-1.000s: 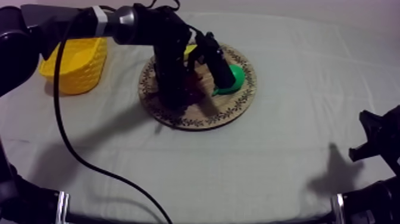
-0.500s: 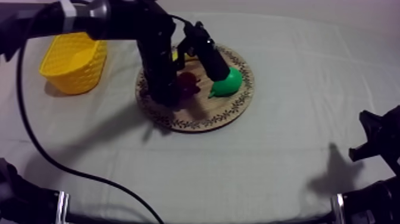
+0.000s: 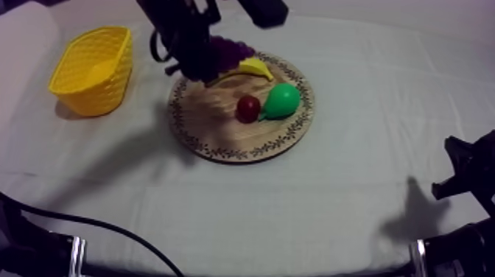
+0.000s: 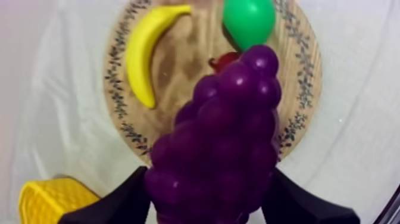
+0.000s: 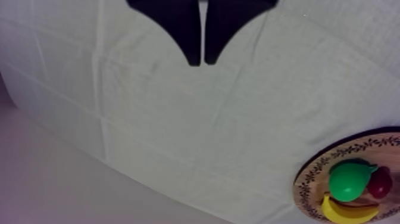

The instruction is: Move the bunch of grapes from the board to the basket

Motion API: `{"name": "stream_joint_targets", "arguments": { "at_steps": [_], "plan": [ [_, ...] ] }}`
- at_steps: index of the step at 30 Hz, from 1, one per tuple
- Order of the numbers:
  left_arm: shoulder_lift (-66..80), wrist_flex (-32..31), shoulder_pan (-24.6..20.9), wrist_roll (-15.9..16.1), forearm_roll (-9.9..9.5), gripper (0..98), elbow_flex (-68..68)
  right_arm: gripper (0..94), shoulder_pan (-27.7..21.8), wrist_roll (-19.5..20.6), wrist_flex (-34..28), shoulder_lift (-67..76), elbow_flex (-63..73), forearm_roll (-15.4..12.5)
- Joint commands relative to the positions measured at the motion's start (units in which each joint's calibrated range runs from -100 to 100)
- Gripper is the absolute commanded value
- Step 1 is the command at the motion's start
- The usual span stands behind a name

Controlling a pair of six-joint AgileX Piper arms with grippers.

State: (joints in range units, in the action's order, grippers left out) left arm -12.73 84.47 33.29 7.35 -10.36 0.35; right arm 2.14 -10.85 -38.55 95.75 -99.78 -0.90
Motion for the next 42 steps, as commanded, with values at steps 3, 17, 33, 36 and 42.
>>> {"name": "stream_joint_targets", "arguments": {
  "at_steps": [3, 17, 33, 36, 42],
  "plan": [
    [0.93, 0.69, -2.15, -0.09, 0.79, 51.6, 2.06, 0.3, 0.01, -0.01, 0.01, 0.00, 0.00, -0.01],
    [-0.48, 3.15, -15.59, -1.91, 4.79, 53.9, 7.21, 0.3, 0.01, -0.01, 0.01, 0.00, 0.00, -0.01],
    [-3.53, 6.99, -29.13, -4.49, 6.60, 54.7, 9.68, 0.3, 0.01, -0.01, 0.01, 0.00, 0.00, -0.01],
    [-3.89, 8.23, -30.52, -5.12, 6.67, 55.0, 10.44, 0.3, 0.01, -0.01, 0.01, 0.00, 0.00, -0.01],
    [-5.43, 9.03, -31.80, -6.14, 7.33, 55.2, 11.70, 0.3, 0.01, -0.01, 0.01, 0.00, 0.00, -0.01]
  ]
}}
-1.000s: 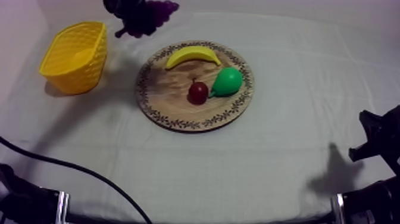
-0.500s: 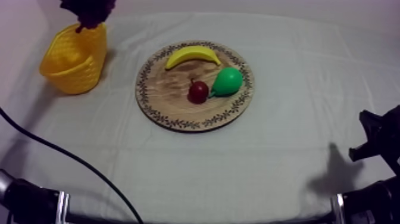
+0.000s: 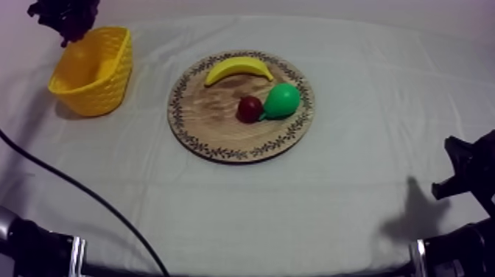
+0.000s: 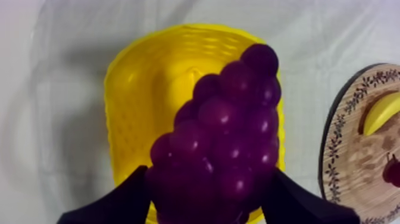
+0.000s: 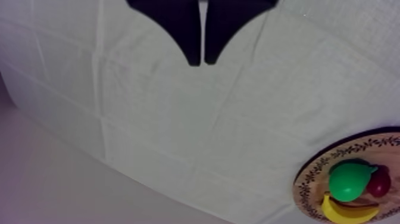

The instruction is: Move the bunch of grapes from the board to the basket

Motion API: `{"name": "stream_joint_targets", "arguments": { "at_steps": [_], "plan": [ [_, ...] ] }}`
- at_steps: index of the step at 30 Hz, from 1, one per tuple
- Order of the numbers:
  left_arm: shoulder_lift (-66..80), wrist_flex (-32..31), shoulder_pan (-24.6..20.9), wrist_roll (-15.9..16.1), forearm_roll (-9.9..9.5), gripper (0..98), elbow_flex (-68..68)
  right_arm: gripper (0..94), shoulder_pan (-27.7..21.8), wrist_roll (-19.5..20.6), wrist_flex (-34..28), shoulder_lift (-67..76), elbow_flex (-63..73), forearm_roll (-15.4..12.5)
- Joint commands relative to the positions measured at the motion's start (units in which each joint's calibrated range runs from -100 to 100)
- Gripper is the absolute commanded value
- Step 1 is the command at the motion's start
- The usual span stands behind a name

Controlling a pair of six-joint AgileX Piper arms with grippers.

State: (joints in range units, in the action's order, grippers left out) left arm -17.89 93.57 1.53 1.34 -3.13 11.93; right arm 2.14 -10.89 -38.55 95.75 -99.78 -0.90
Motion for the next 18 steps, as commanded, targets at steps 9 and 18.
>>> {"name": "stream_joint_targets", "arguments": {
  "at_steps": [9, 18],
  "plan": [
    [-6.77, -0.79, -0.64, -1.62, 1.92, 56.7, -0.28, 0.3, 0.01, 0.03, 0.01, 0.00, 0.00, -0.01],
    [-14.49, -4.40, -1.01, -2.81, 2.61, 57.3, -1.78, 0.3, 0.01, 0.03, 0.01, 0.00, 0.00, -0.01]
  ]
}}
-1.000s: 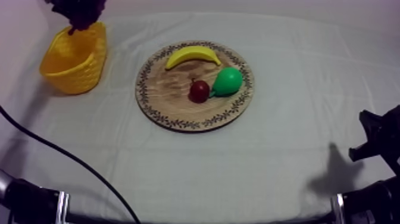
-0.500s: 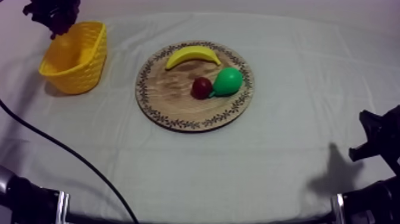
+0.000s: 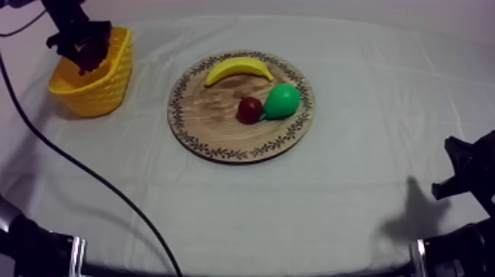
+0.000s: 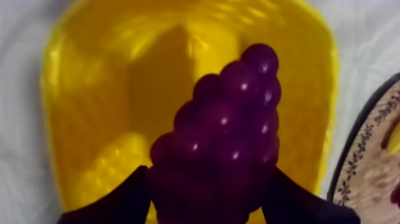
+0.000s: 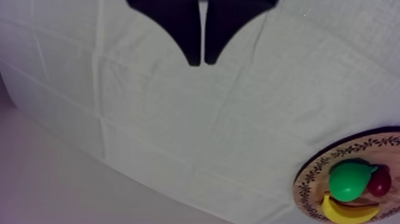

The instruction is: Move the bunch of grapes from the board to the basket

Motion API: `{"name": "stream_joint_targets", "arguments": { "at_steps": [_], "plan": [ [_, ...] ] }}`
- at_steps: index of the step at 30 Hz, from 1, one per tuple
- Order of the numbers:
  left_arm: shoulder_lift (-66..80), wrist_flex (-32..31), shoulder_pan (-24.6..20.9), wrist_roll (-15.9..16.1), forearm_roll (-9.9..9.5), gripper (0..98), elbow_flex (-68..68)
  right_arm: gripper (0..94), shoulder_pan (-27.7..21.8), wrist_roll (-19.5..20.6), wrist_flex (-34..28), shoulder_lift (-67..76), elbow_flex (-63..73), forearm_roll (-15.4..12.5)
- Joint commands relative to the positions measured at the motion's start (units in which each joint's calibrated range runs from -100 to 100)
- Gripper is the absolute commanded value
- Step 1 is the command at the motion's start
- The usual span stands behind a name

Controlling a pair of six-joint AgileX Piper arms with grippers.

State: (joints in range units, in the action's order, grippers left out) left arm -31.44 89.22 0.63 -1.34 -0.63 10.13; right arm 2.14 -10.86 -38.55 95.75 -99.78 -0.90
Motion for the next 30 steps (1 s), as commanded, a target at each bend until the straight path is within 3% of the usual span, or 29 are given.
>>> {"name": "stream_joint_targets", "arguments": {
  "at_steps": [1, 9, 16, 24, 30],
  "plan": [
    [-1.55, -0.18, -0.23, -0.25, 0.28, 59.1, 0.02, 0.3, 0.01, 0.00, 0.01, 0.00, 0.00, -0.01],
    [-3.81, -0.45, -1.19, -1.10, 2.15, 84.1, 0.43, 0.3, 0.01, 0.00, 0.01, 0.00, 0.00, -0.01],
    [0.57, -0.47, -1.33, -2.68, 2.46, 94.2, -1.59, 0.3, 0.01, 0.00, 0.01, 0.00, 0.00, -0.01],
    [14.14, -1.74, -1.18, -4.09, 2.09, 89.0, -10.54, 0.3, 0.01, 0.00, 0.01, 0.00, 0.00, -0.01],
    [27.36, -8.48, -1.28, -2.61, 1.80, 77.7, -23.98, 0.3, 0.01, 0.00, 0.01, 0.00, 0.00, -0.01]
  ]
}}
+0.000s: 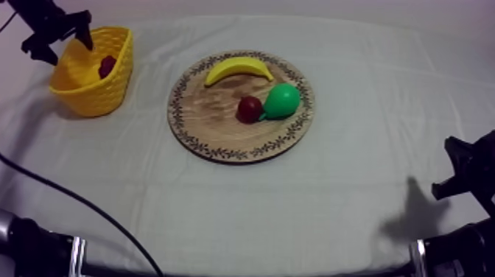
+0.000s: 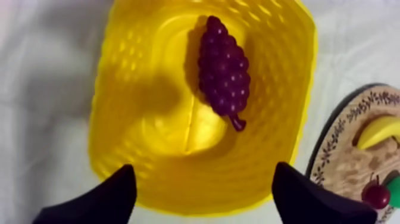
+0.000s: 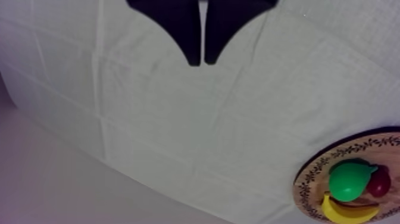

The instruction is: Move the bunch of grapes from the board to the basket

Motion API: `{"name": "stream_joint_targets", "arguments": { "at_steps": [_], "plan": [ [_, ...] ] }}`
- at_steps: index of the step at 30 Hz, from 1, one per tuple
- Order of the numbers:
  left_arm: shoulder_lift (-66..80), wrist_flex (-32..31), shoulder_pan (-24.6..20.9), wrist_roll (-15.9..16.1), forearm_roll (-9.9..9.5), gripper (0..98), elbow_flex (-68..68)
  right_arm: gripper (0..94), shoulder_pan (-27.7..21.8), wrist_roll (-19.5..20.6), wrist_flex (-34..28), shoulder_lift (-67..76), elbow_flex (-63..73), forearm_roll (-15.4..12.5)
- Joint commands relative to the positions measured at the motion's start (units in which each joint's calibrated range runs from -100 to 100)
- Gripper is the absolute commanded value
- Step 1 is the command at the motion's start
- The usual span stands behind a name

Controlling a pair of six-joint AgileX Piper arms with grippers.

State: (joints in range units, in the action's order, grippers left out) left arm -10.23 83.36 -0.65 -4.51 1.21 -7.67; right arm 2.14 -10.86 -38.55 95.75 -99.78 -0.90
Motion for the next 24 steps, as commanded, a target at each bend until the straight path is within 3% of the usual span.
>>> {"name": "stream_joint_targets", "arguments": {
  "at_steps": [1, 16, 24],
  "plan": [
    [8.57, -4.69, 0.00, 0.99, -0.17, 75.2, -9.00, 0.3, 0.01, 0.00, 0.01, 0.00, 0.00, -0.01],
    [47.40, -29.53, 0.31, 4.56, -1.52, 41.2, -47.05, 0.3, 0.01, 0.00, 0.01, 0.00, 0.00, -0.01],
    [66.93, -35.71, 0.11, 4.02, -1.81, 20.4, -62.80, 0.3, 0.01, 0.00, 0.01, 0.00, 0.00, -0.01]
  ]
}}
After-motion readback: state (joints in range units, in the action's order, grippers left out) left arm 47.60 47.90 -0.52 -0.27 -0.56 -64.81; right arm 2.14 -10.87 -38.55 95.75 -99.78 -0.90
